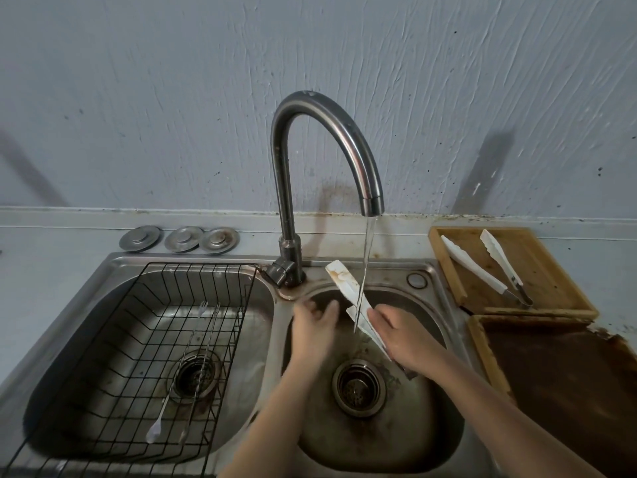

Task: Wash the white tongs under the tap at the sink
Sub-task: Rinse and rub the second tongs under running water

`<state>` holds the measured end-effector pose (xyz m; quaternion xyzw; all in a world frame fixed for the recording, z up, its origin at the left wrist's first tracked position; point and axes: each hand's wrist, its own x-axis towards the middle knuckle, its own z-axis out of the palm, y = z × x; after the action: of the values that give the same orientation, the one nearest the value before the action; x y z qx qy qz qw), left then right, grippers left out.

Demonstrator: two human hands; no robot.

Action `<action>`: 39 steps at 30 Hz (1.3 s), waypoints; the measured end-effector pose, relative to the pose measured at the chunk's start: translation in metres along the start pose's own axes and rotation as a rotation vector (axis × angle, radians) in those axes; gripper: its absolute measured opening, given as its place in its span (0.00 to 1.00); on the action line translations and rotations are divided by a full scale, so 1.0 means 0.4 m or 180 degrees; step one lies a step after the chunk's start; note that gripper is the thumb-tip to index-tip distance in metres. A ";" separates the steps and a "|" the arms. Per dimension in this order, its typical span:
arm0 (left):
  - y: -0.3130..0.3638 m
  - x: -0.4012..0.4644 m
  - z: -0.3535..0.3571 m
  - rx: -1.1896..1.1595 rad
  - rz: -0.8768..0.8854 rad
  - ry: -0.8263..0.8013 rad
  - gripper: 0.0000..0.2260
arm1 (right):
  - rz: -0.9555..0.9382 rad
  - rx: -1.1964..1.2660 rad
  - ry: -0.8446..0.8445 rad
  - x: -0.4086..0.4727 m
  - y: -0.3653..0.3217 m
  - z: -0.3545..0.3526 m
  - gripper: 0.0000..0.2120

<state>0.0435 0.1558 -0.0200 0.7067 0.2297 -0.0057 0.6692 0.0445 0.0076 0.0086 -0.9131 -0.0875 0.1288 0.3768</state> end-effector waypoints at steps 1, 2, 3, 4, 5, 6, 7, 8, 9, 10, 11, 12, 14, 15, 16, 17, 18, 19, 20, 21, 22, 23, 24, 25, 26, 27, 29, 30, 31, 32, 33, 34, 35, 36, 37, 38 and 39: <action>-0.014 -0.012 0.021 -0.0313 -0.0217 -0.0384 0.22 | -0.0032 -0.0112 -0.0086 -0.003 0.003 0.002 0.17; -0.019 -0.024 0.034 -0.0701 -0.0454 -0.0751 0.20 | -0.0052 -0.0205 -0.0200 -0.008 0.005 0.002 0.15; -0.020 -0.027 0.038 -0.1049 -0.0654 -0.0991 0.17 | -0.0070 -0.0305 -0.0306 -0.013 0.005 -0.001 0.14; -0.019 -0.026 0.039 -0.1319 -0.0790 -0.1073 0.14 | -0.0089 -0.0418 -0.0387 -0.020 0.006 -0.006 0.14; -0.015 -0.020 0.038 -0.1488 -0.0888 -0.1027 0.12 | -0.0106 -0.0525 -0.0427 -0.024 0.007 -0.014 0.14; -0.010 -0.011 0.037 -0.1664 -0.0991 -0.0936 0.11 | -0.0114 -0.0619 -0.0445 -0.028 0.009 -0.023 0.14; -0.005 -0.003 0.035 -0.1909 -0.1101 -0.0825 0.10 | -0.0119 -0.0704 -0.0460 -0.030 0.009 -0.031 0.15; -0.003 0.007 0.034 -0.2246 -0.1249 -0.0665 0.11 | -0.0127 -0.0773 -0.0482 -0.031 0.009 -0.037 0.15; -0.002 0.013 0.034 -0.2577 -0.1389 -0.0514 0.12 | -0.0134 -0.0815 -0.0500 -0.031 0.008 -0.041 0.14; -0.001 0.014 0.037 -0.2767 -0.1496 -0.0466 0.12 | -0.0138 -0.0837 -0.0503 -0.031 0.008 -0.042 0.14; 0.001 0.009 0.039 -0.2774 -0.1550 -0.0535 0.12 | -0.0144 -0.0862 -0.0493 -0.030 0.008 -0.043 0.14; 0.002 0.000 0.040 -0.2587 -0.1555 -0.0691 0.12 | -0.0150 -0.0898 -0.0492 -0.030 0.008 -0.043 0.14; -0.002 -0.013 0.044 -0.2014 -0.1504 -0.1005 0.15 | -0.0142 -0.0980 -0.0617 -0.031 0.016 -0.047 0.13; -0.001 -0.012 0.041 -0.1834 -0.1486 -0.1084 0.16 | -0.0135 -0.0994 -0.0716 -0.033 0.020 -0.048 0.13; -0.005 -0.006 0.037 -0.1776 -0.1485 -0.1060 0.15 | -0.0138 -0.0995 -0.0799 -0.038 0.023 -0.048 0.13; -0.004 0.001 0.031 -0.1856 -0.1520 -0.0977 0.15 | -0.0159 -0.1004 -0.0850 -0.041 0.023 -0.048 0.13; -0.004 0.009 0.026 -0.2049 -0.1599 -0.0852 0.14 | -0.0189 -0.1031 -0.0880 -0.045 0.022 -0.048 0.13; -0.003 0.013 0.025 -0.2287 -0.1663 -0.0756 0.14 | -0.0222 -0.1079 -0.0889 -0.048 0.019 -0.047 0.13; -0.005 0.017 0.026 -0.2460 -0.1710 -0.0679 0.15 | -0.0247 -0.1131 -0.0880 -0.048 0.017 -0.047 0.13; -0.008 0.017 0.028 -0.2553 -0.1742 -0.0675 0.15 | -0.0264 -0.1169 -0.0859 -0.048 0.015 -0.048 0.14; -0.007 0.011 0.031 -0.2578 -0.1731 -0.0776 0.14 | -0.0268 -0.1181 -0.0837 -0.046 0.014 -0.051 0.14; -0.010 0.006 0.032 -0.2516 -0.1691 -0.0928 0.12 | -0.0257 -0.1175 -0.0829 -0.044 0.015 -0.053 0.14; -0.013 -0.001 0.031 -0.2374 -0.1621 -0.1107 0.11 | -0.0236 -0.1157 -0.0837 -0.043 0.017 -0.056 0.14; -0.016 -0.006 0.030 -0.2195 -0.1555 -0.1263 0.13 | -0.0215 -0.1141 -0.0856 -0.044 0.019 -0.060 0.14; -0.018 -0.006 0.029 -0.2061 -0.1548 -0.1344 0.14 | -0.0201 -0.1131 -0.0875 -0.047 0.021 -0.061 0.14; -0.014 -0.006 0.025 -0.1974 -0.1534 -0.1383 0.13 | -0.0201 -0.1125 -0.0890 -0.050 0.022 -0.063 0.14; -0.004 0.001 0.017 -0.1902 -0.1607 -0.1329 0.06 | -0.0243 -0.1128 -0.0897 -0.059 0.022 -0.062 0.13; 0.002 0.007 0.013 -0.2013 -0.1665 -0.1259 0.09 | -0.0277 -0.1133 -0.0889 -0.063 0.023 -0.062 0.12; 0.003 0.019 0.008 -0.2239 -0.1749 -0.1120 0.13 | -0.0316 -0.1134 -0.0879 -0.067 0.023 -0.062 0.12; 0.002 0.031 0.004 -0.2467 -0.1800 -0.0970 0.16 | -0.0351 -0.1137 -0.0872 -0.070 0.023 -0.063 0.11; 0.004 0.036 0.001 -0.2656 -0.1817 -0.0898 0.17 | -0.0376 -0.1143 -0.0865 -0.072 0.022 -0.065 0.11; 0.007 0.035 0.001 -0.2754 -0.1771 -0.0882 0.15 | -0.0380 -0.1147 -0.0859 -0.073 0.023 -0.067 0.11; 0.004 0.033 0.003 -0.2749 -0.1654 -0.0923 0.12 | -0.0369 -0.1142 -0.0852 -0.074 0.024 -0.069 0.12; 0.001 0.027 0.005 -0.2654 -0.1510 -0.0973 0.09 | -0.0352 -0.1128 -0.0838 -0.074 0.025 -0.072 0.12; 0.000 0.019 0.008 -0.2562 -0.1369 -0.1035 0.09 | -0.0337 -0.1116 -0.0829 -0.074 0.025 -0.075 0.12; -0.004 0.013 0.009 -0.2473 -0.1258 -0.1126 0.11 | -0.0325 -0.1114 -0.0830 -0.074 0.025 -0.078 0.12; -0.010 0.011 0.010 -0.2417 -0.1214 -0.1209 0.12 | -0.0317 -0.1129 -0.0844 -0.076 0.025 -0.079 0.12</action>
<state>0.0474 0.1534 -0.0257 0.3432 0.2148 -0.1735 0.8978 0.0258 -0.0284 0.0281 -0.9347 -0.2026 0.2116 0.2014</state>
